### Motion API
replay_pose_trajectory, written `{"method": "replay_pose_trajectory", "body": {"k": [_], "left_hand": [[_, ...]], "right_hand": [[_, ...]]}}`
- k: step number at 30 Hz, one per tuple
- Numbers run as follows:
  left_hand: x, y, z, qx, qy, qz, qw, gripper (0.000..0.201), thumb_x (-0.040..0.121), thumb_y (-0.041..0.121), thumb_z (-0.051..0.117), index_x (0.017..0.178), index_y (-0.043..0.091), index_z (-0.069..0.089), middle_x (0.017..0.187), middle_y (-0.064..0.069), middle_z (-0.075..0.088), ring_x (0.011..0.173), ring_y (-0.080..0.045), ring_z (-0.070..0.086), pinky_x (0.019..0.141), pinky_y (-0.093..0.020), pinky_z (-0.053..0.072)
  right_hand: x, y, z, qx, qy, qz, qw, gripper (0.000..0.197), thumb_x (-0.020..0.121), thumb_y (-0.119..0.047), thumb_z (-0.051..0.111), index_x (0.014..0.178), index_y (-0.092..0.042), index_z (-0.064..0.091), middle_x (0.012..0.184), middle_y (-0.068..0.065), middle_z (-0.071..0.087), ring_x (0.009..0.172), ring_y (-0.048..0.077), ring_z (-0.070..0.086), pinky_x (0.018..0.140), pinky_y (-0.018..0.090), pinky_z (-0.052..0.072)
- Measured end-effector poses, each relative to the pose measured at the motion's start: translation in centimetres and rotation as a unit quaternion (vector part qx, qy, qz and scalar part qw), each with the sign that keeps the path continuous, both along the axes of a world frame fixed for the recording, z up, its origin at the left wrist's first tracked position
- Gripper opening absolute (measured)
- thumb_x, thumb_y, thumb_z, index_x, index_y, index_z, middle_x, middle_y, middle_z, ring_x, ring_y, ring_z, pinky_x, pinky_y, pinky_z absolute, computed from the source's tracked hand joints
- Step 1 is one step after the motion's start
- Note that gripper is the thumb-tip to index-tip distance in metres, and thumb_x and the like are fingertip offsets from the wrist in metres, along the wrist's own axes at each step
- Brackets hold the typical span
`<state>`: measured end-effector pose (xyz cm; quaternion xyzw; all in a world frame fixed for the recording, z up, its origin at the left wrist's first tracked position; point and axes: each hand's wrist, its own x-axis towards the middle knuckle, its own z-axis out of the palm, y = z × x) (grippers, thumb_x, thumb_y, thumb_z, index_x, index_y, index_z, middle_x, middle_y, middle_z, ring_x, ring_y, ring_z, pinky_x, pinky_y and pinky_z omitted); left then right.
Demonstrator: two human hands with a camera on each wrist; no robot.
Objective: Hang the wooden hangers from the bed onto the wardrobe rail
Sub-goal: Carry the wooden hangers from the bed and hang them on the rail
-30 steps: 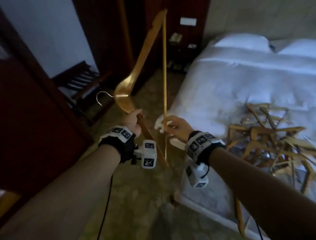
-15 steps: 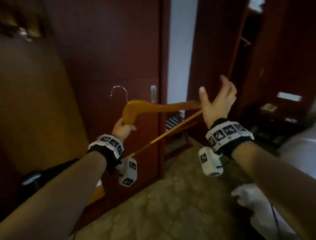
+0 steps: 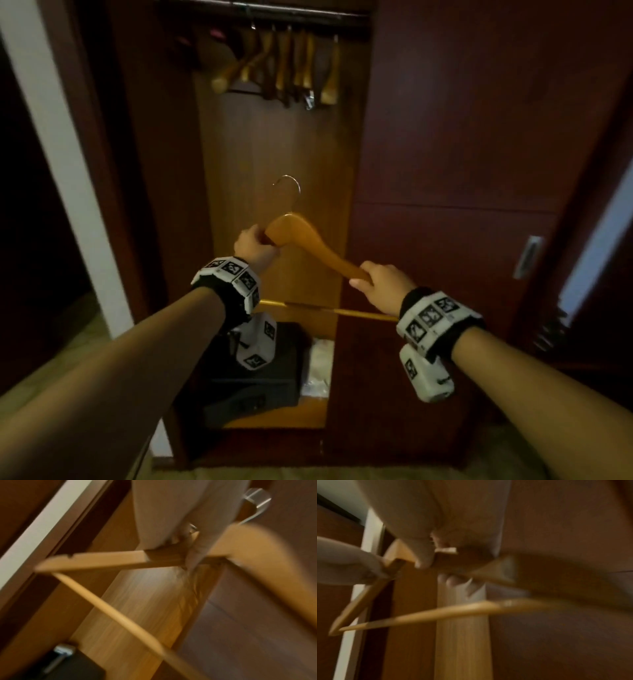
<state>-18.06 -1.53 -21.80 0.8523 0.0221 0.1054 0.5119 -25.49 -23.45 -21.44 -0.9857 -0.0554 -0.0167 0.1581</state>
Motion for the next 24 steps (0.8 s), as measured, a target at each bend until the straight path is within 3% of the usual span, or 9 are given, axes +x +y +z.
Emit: {"method": "replay_pose_trajectory", "body": {"k": [2,4,6,8,13,17,19,21,24], "left_hand": [[2.6,0.7,0.8,0.044,0.039,0.128,0.99,0.065,0.08,0.032,0.069,0.136,0.016,0.038,0.135,-0.013,0.039,0.125,-0.035,0.04,0.103,-0.048,0.038],[4.9,1.0,1.7,0.011,0.096,0.162,0.982,0.073,0.082,0.043,0.065,0.139,0.012,0.032,0.138,-0.015,0.038,0.125,-0.037,0.041,0.103,-0.049,0.038],[7.4,1.1,2.2,-0.087,0.119,0.063,0.987,0.059,0.09,0.04,0.056,0.135,0.007,0.039,0.128,-0.015,0.051,0.116,-0.032,0.052,0.1,-0.039,0.041],[9.2,0.6,2.6,-0.182,0.155,-0.018,0.971,0.041,0.098,0.027,0.046,0.131,0.004,0.046,0.117,-0.013,0.059,0.106,-0.025,0.057,0.092,-0.033,0.041],[16.0,0.6,3.6,-0.283,0.143,-0.04,0.947,0.039,0.092,0.022,0.059,0.124,0.002,0.05,0.098,-0.008,0.062,0.1,-0.023,0.06,0.085,-0.037,0.049],[22.8,1.0,3.6,-0.295,0.153,-0.08,0.94,0.056,0.087,0.018,0.063,0.137,0.009,0.039,0.114,-0.01,0.06,0.101,-0.022,0.059,0.072,-0.033,0.049],[26.1,0.8,3.8,-0.294,0.155,-0.111,0.936,0.057,0.087,0.019,0.064,0.137,0.009,0.038,0.12,-0.01,0.058,0.102,-0.023,0.058,0.078,-0.035,0.048],[28.9,0.5,4.3,-0.293,0.168,-0.149,0.93,0.052,0.089,0.02,0.062,0.134,0.006,0.041,0.121,-0.012,0.057,0.097,-0.023,0.058,0.082,-0.036,0.047],[31.9,-0.6,5.7,-0.274,0.186,-0.213,0.919,0.057,0.086,0.027,0.065,0.134,0.008,0.042,0.122,-0.01,0.056,0.101,-0.023,0.057,0.089,-0.038,0.047]], "right_hand": [[3.8,2.7,0.0,0.038,-0.022,-0.006,0.999,0.034,0.097,-0.04,0.041,0.115,-0.014,0.053,0.102,0.006,0.06,0.098,0.029,0.059,0.077,0.034,0.045],[7.3,5.0,0.4,0.087,-0.02,-0.02,0.996,0.034,0.097,-0.039,0.042,0.114,-0.013,0.055,0.108,0.008,0.061,0.102,0.028,0.058,0.081,0.034,0.046],[10.4,7.1,1.0,0.141,-0.014,-0.036,0.989,0.032,0.098,-0.034,0.044,0.115,-0.011,0.056,0.112,0.009,0.06,0.105,0.026,0.057,0.077,0.03,0.041],[12.9,8.8,1.3,0.167,-0.018,-0.05,0.984,0.028,0.098,-0.024,0.044,0.118,-0.008,0.055,0.118,0.012,0.058,0.112,0.028,0.054,0.08,0.03,0.04],[19.1,11.5,1.3,0.189,-0.015,-0.066,0.98,0.033,0.098,-0.011,0.039,0.129,-0.002,0.047,0.133,0.016,0.051,0.127,0.031,0.043,0.098,0.034,0.036],[23.6,11.5,1.5,0.228,0.031,-0.033,0.973,0.041,0.095,-0.001,0.039,0.135,-0.006,0.039,0.12,0.014,0.051,0.11,0.027,0.051,0.084,0.031,0.041],[25.4,11.1,1.8,0.254,0.045,-0.023,0.966,0.054,0.091,-0.001,0.043,0.141,-0.019,0.032,0.11,0.004,0.048,0.098,0.024,0.052,0.075,0.031,0.046],[26.9,10.9,2.4,0.286,0.043,-0.052,0.956,0.061,0.09,-0.003,0.048,0.143,-0.028,0.027,0.112,0.001,0.046,0.091,0.023,0.055,0.066,0.032,0.054],[29.0,10.9,3.4,0.325,0.005,-0.124,0.937,0.062,0.09,-0.003,0.049,0.142,-0.029,0.029,0.107,0.0,0.047,0.071,0.013,0.051,0.058,0.026,0.053]]}}
